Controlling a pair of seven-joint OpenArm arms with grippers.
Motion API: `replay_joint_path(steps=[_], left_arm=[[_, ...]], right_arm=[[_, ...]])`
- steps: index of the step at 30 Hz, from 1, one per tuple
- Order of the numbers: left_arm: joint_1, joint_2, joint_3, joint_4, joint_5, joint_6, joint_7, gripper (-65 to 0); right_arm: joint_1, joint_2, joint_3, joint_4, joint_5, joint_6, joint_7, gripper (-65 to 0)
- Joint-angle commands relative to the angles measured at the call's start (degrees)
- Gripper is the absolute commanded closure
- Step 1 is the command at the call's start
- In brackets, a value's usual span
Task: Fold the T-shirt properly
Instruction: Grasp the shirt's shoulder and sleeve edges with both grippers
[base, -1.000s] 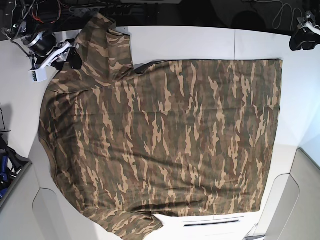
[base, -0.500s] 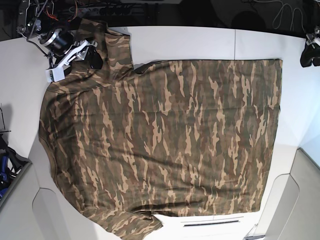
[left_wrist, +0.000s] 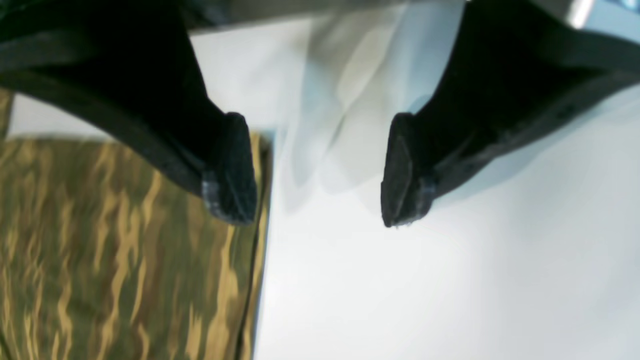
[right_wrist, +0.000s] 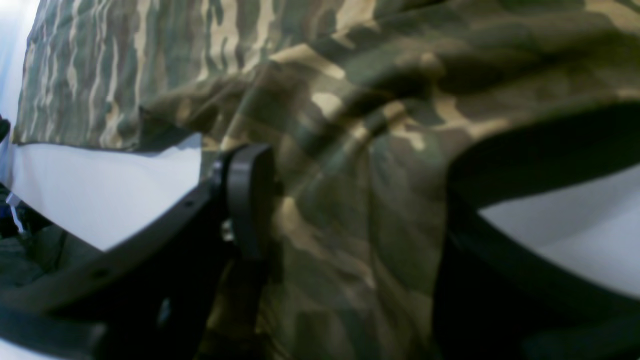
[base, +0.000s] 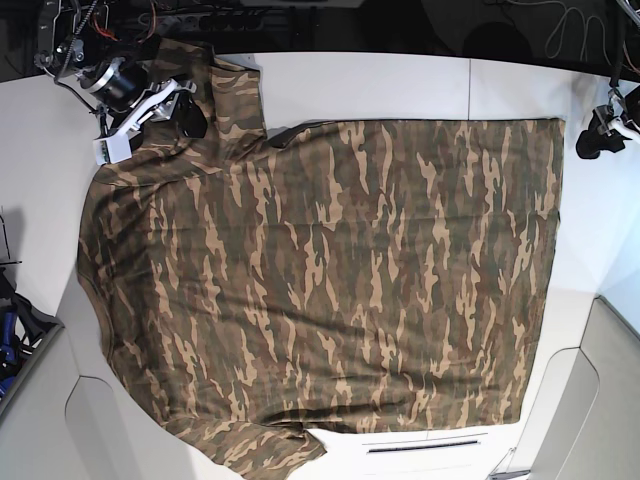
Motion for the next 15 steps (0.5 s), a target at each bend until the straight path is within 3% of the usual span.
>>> replay_joint_path(steps=[1, 10, 15], left_arm=[[-0.48, -1.57, 0.55, -0.44, -0.26, -0.43, -0.17, -42.6], [-0.74, -1.53, 8.94, -3.02, -3.28, -0.43, 2.51, -42.6], [-0.31, -1.55, 9.09, -3.02, -9.64, -0.43, 13.00, -42.5]], right_arm=[[-0.42, 0.13, -0.04, 0.00, -1.86, -0.61, -2.58, -31.7], [-0.39, 0.13, -0.04, 0.00, -1.84, -0.63, -2.54, -31.7], [-0.37, 0.15, -0.04, 0.00, -1.84, -0.63, -2.51, -31.7]])
